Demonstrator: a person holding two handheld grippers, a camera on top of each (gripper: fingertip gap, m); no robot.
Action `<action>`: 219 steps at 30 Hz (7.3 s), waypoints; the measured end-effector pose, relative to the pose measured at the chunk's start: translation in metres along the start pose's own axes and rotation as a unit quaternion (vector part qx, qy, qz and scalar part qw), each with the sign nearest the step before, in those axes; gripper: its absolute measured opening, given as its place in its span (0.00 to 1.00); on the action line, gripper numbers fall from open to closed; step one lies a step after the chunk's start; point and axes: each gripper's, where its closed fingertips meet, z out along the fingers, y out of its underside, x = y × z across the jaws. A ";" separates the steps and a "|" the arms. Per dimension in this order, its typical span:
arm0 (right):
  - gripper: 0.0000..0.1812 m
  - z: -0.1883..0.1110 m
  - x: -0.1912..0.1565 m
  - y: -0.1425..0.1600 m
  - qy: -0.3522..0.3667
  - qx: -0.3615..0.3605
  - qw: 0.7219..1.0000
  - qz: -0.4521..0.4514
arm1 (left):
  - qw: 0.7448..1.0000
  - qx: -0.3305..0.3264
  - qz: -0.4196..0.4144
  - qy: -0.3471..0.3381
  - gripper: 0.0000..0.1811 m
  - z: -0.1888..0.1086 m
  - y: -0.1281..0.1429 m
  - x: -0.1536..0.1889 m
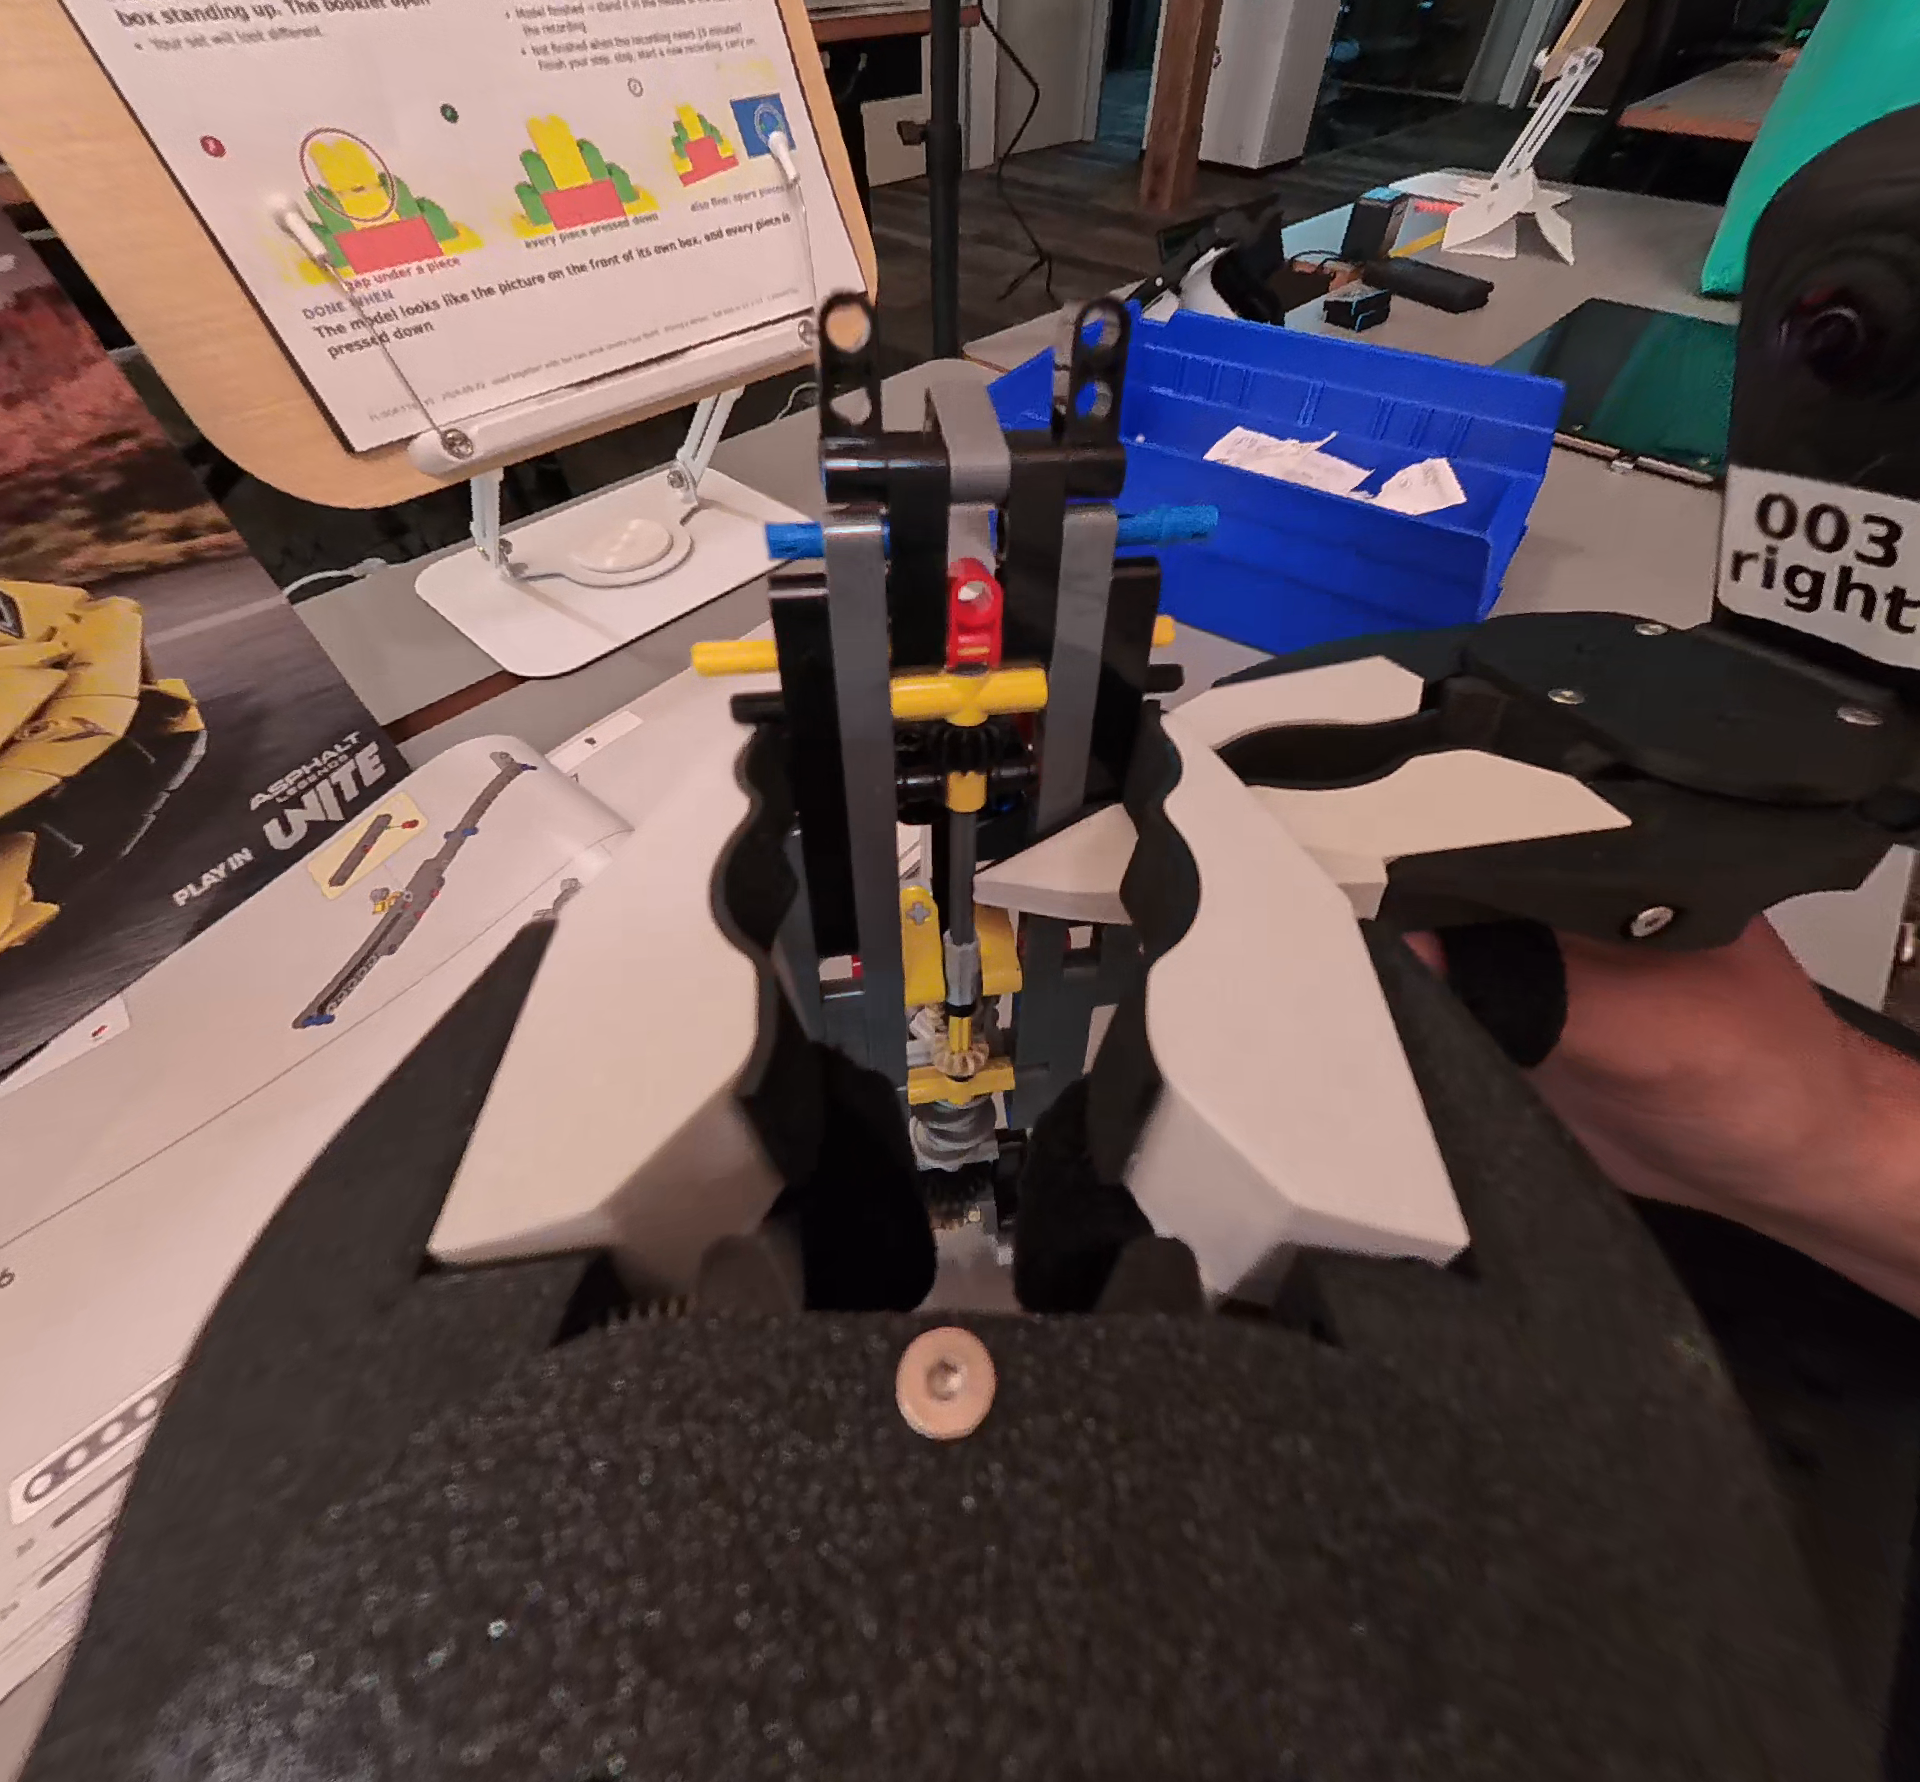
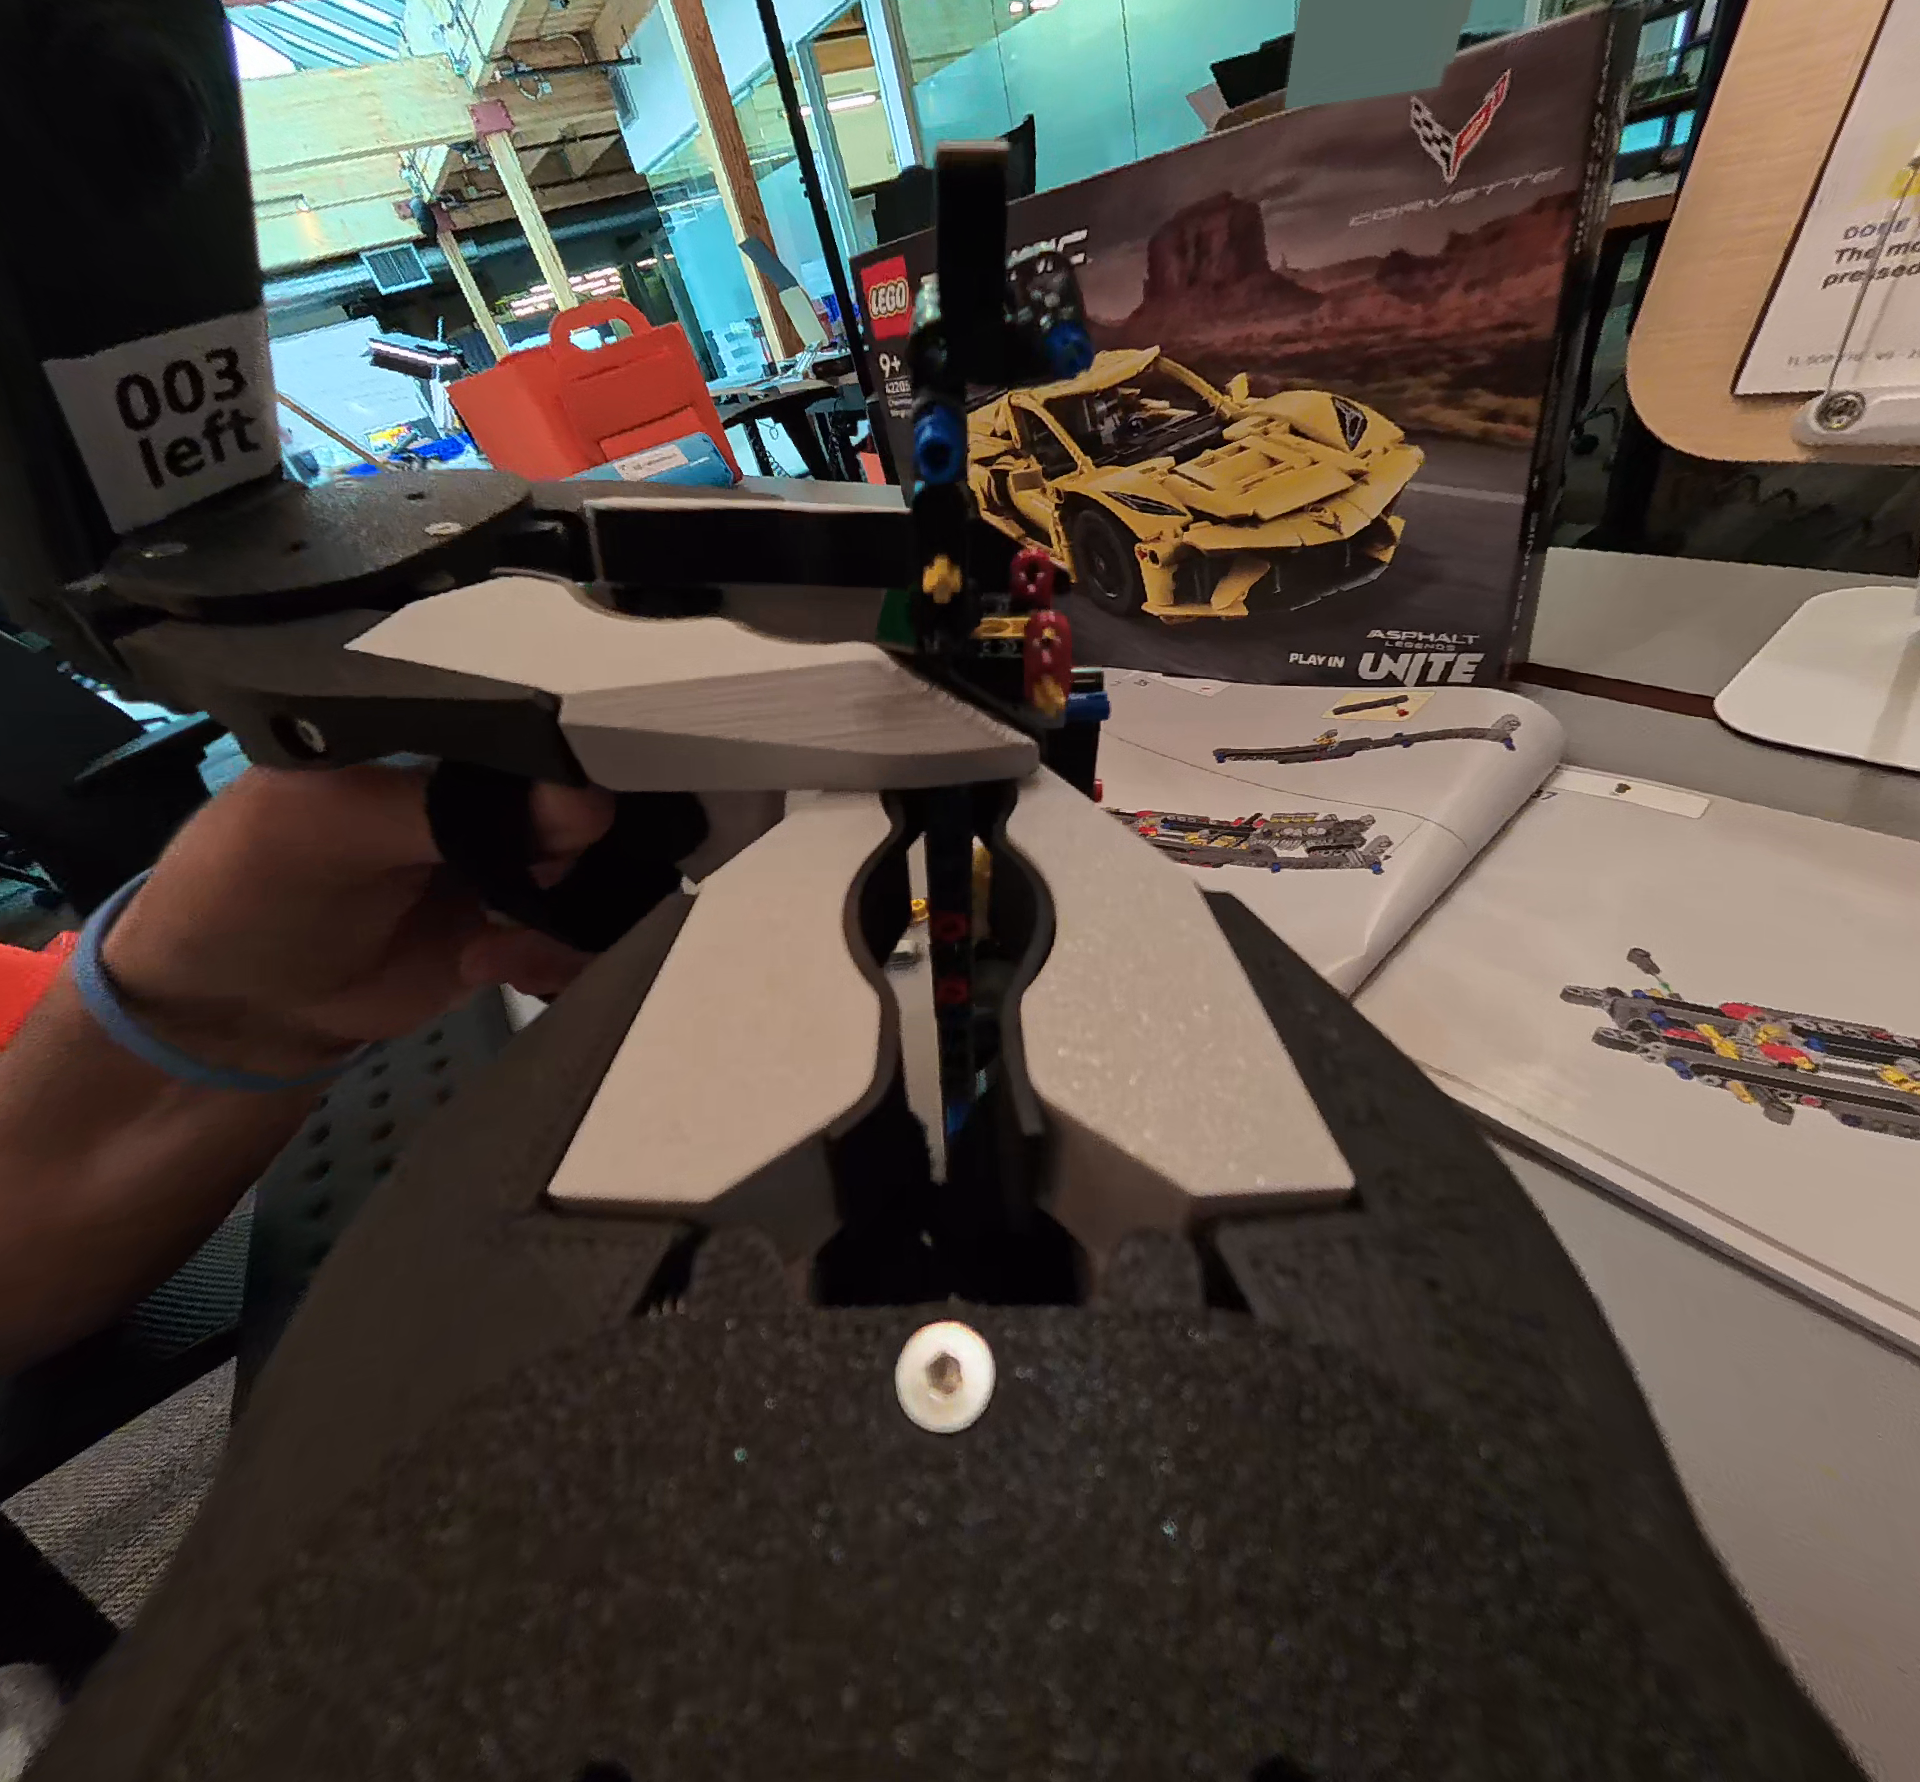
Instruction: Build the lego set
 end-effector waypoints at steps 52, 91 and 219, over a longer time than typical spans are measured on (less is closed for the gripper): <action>0.03 -0.003 0.014 0.156 0.075 -0.269 0.665 -0.692 | 0.930 -0.282 0.066 0.226 0.25 -0.060 0.199 0.000; 0.36 0.011 -0.027 0.190 -0.339 -0.521 0.693 -0.366 | 0.944 -0.230 0.123 0.201 0.23 -0.057 0.206 0.001; 0.13 0.002 -0.035 0.187 -0.300 -0.479 0.715 -0.411 | 0.943 -0.234 0.115 0.208 0.23 -0.053 0.206 0.002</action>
